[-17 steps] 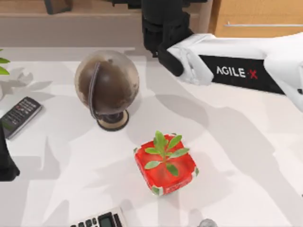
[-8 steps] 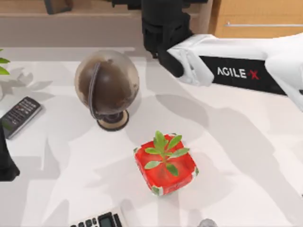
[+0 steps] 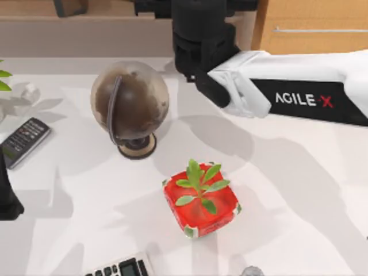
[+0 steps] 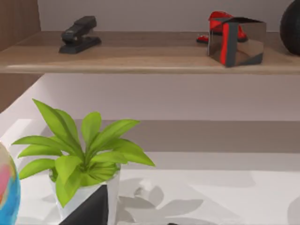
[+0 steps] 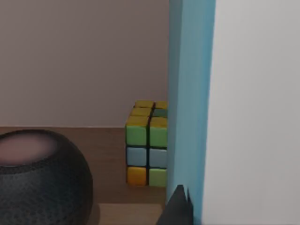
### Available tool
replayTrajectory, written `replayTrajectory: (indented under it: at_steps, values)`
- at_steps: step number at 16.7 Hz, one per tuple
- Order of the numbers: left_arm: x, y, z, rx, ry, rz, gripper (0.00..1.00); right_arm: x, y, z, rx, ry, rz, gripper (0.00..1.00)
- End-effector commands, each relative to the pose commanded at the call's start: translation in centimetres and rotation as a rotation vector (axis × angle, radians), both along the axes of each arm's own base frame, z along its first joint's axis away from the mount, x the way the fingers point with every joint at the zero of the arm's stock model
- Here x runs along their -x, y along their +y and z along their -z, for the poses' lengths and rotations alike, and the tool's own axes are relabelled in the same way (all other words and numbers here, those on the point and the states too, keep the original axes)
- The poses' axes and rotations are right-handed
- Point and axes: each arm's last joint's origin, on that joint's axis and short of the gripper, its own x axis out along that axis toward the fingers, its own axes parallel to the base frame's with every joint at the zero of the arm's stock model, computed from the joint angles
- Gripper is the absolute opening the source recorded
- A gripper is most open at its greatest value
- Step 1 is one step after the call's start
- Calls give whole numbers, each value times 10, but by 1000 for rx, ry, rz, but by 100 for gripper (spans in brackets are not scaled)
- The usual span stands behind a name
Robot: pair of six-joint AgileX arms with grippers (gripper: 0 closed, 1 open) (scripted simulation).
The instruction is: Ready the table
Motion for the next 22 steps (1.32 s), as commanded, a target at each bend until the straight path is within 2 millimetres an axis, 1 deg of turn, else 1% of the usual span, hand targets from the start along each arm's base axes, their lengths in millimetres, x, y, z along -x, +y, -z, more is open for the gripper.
replayTrajectory:
  at_steps: [3, 5, 8, 11, 14, 17, 19, 22]
  values:
    - [0, 0, 0, 0, 0, 0, 100, -3, -2, 1, 0, 2, 3, 0]
    - [0, 0, 0, 0, 0, 0, 100, 1, -4, -2, -16, 1, -9, 0]
    - [0, 0, 0, 0, 0, 0, 100, 18, -16, -12, -76, 11, -70, 0]
    - [0, 0, 0, 0, 0, 0, 100, 45, -35, -17, -163, 50, -168, 0]
    - [0, 0, 0, 0, 0, 0, 100, 75, -62, -11, -266, 131, -278, 0]
    - [0, 0, 0, 0, 0, 0, 100, 102, -97, 9, -382, 260, -359, 0]
    - [0, 0, 0, 0, 0, 0, 100, 116, -124, 26, -473, 362, -379, 0]
    - [0, 0, 0, 0, 0, 0, 100, 124, -171, 49, -646, 492, -337, 0]
